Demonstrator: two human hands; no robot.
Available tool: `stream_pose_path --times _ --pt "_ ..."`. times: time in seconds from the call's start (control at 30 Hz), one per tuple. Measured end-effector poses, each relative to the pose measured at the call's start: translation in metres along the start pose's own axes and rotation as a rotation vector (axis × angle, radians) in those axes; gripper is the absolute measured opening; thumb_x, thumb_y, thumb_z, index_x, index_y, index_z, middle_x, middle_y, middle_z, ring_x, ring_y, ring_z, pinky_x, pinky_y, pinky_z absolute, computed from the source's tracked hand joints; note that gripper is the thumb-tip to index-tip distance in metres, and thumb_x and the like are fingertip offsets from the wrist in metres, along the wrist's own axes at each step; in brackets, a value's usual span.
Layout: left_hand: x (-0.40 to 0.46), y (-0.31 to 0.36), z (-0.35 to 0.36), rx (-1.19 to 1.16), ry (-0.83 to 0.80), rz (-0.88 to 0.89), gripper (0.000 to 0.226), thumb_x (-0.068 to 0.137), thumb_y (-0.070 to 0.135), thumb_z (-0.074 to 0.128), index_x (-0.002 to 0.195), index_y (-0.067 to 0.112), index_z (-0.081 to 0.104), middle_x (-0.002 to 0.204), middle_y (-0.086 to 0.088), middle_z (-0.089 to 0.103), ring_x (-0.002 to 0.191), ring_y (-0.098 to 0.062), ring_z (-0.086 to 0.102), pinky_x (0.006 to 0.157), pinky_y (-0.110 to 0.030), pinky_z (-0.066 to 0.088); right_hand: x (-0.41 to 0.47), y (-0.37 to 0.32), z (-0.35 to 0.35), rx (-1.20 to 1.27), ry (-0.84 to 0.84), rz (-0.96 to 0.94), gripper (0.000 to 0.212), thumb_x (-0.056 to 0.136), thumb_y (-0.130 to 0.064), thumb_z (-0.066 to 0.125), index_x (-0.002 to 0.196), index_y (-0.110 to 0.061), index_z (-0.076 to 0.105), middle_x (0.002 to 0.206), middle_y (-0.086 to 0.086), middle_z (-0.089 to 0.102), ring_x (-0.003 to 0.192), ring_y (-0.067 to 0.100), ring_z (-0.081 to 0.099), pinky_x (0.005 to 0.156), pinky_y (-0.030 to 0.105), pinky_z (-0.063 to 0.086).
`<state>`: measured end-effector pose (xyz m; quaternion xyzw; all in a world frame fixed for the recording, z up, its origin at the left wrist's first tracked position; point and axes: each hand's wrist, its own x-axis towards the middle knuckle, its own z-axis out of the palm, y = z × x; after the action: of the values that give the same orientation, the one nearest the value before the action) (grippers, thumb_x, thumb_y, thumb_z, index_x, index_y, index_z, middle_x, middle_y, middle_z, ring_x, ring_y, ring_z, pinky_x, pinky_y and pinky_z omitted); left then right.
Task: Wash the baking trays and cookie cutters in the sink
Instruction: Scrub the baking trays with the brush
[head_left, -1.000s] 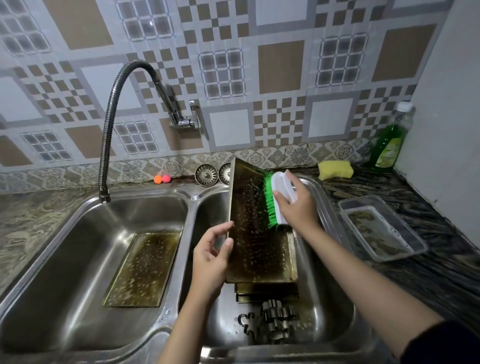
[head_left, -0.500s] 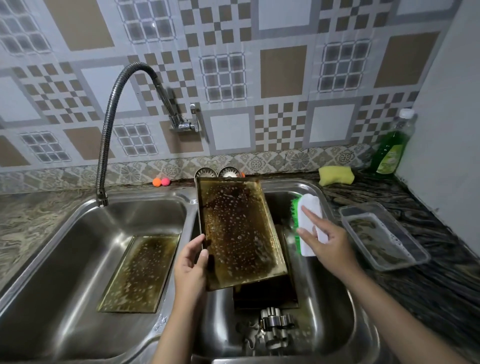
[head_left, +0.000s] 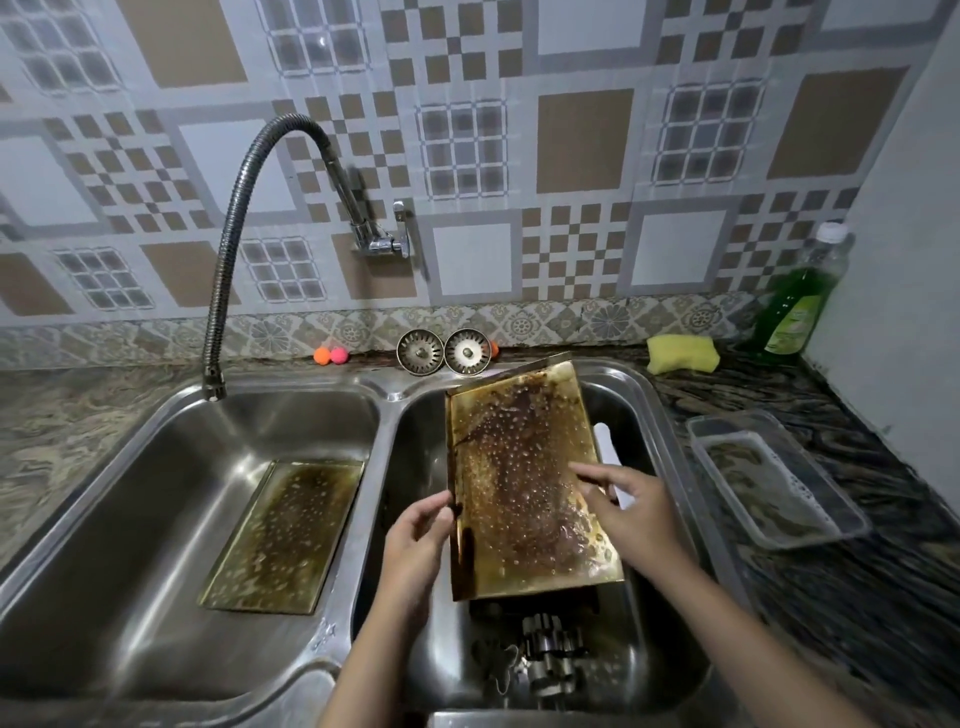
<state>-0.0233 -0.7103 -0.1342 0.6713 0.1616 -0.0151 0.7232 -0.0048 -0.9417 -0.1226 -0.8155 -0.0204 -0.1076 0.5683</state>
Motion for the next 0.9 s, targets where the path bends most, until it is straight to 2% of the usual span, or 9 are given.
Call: stream_pose_path --times 0.1,0.3,0.43,0.5,0.57,0.63,0.73,0.8,0.9 --pt "-0.003 0.015 0.011 0.036 -0.040 0.106 0.018 0.093 0.019 0.055 0.107 0.022 0.067 0.116 -0.001 0.066 0.110 -0.016 0.060 0.093 -0.033 0.048 -0.003 0.000 0.003 -0.050 0.023 -0.040 0.036 0.084 -0.009 0.068 0.095 -0.043 0.070 0.088 -0.010 0.068 0.075 -0.003 0.057 0.068 0.008 0.044" --pt "-0.023 0.039 0.046 0.033 -0.411 0.018 0.031 0.094 0.044 0.042 0.115 0.035 0.062 0.130 0.009 0.057 0.123 -0.016 0.050 0.099 -0.049 0.041 -0.015 -0.009 0.013 -0.054 -0.022 -0.090 0.032 0.083 -0.010 0.070 0.098 -0.038 0.071 0.092 -0.021 0.068 0.090 -0.011 0.058 0.073 0.003 0.043" --pt "-0.028 0.040 0.052 0.007 -0.511 0.000 0.045 0.086 0.063 0.037 0.122 0.042 0.055 0.138 0.010 0.048 0.127 -0.020 0.045 0.099 -0.051 0.039 -0.020 -0.016 0.019 0.070 -0.082 -0.070 0.029 0.084 -0.009 0.069 0.098 -0.035 0.074 0.094 -0.021 0.072 0.093 -0.005 0.063 0.079 0.008 0.046" --pt "-0.030 0.041 0.052 -0.058 -0.501 -0.024 0.048 0.088 0.065 0.033 0.124 0.040 0.055 0.134 0.011 0.054 0.123 -0.018 0.050 0.095 -0.044 0.043 -0.021 -0.022 0.021 0.194 -0.104 -0.027 0.029 0.087 -0.004 0.064 0.099 -0.030 0.073 0.097 -0.021 0.072 0.097 -0.004 0.065 0.080 0.009 0.048" --pt "-0.031 0.041 0.049 -0.095 -0.441 0.008 0.050 0.091 0.060 0.028 0.124 0.036 0.056 0.128 0.011 0.060 0.118 -0.012 0.056 0.092 -0.032 0.045 -0.022 -0.027 0.023 0.277 -0.108 0.021 0.027 0.090 -0.004 0.061 0.101 -0.026 0.073 0.098 -0.023 0.072 0.092 -0.008 0.065 0.070 0.008 0.047" --pt "-0.033 0.039 0.043 -0.054 -0.396 0.084 0.044 0.094 0.052 0.031 0.124 0.032 0.057 0.127 0.010 0.060 0.118 -0.004 0.056 0.098 -0.025 0.043 -0.025 -0.030 0.026 0.323 -0.101 0.032 0.024 0.091 -0.007 0.060 0.103 -0.024 0.072 0.099 -0.023 0.071 0.084 -0.011 0.064 0.065 0.006 0.045" --pt "-0.036 0.028 0.030 0.039 -0.359 0.158 0.027 0.095 0.024 0.053 0.122 0.026 0.056 0.128 0.006 0.056 0.116 -0.002 0.054 0.088 -0.018 0.045 -0.028 -0.033 0.034 0.374 -0.107 0.051 0.023 0.091 -0.008 0.061 0.104 -0.024 0.071 0.105 -0.018 0.071 0.099 -0.007 0.062 0.078 0.010 0.047" --pt "-0.038 0.017 0.019 0.029 -0.315 0.168 0.035 0.090 0.001 0.057 0.118 0.020 0.057 0.128 -0.004 0.057 0.111 -0.006 0.058 0.083 -0.018 0.048 -0.029 -0.035 0.043 0.349 -0.134 0.042 0.020 0.088 -0.016 0.066 0.105 -0.024 0.070 0.111 -0.012 0.068 0.106 -0.002 0.060 0.084 0.010 0.046" --pt "-0.044 0.013 0.003 0.002 -0.261 0.205 0.042 0.078 0.001 0.063 0.116 0.017 0.056 0.126 -0.003 0.058 0.108 0.002 0.058 0.084 -0.011 0.045 -0.020 -0.032 0.047 0.217 -0.135 0.019 0.027 0.080 -0.022 0.075 0.105 -0.029 0.066 0.116 -0.011 0.063 0.113 0.009 0.058 0.084 0.013 0.046"
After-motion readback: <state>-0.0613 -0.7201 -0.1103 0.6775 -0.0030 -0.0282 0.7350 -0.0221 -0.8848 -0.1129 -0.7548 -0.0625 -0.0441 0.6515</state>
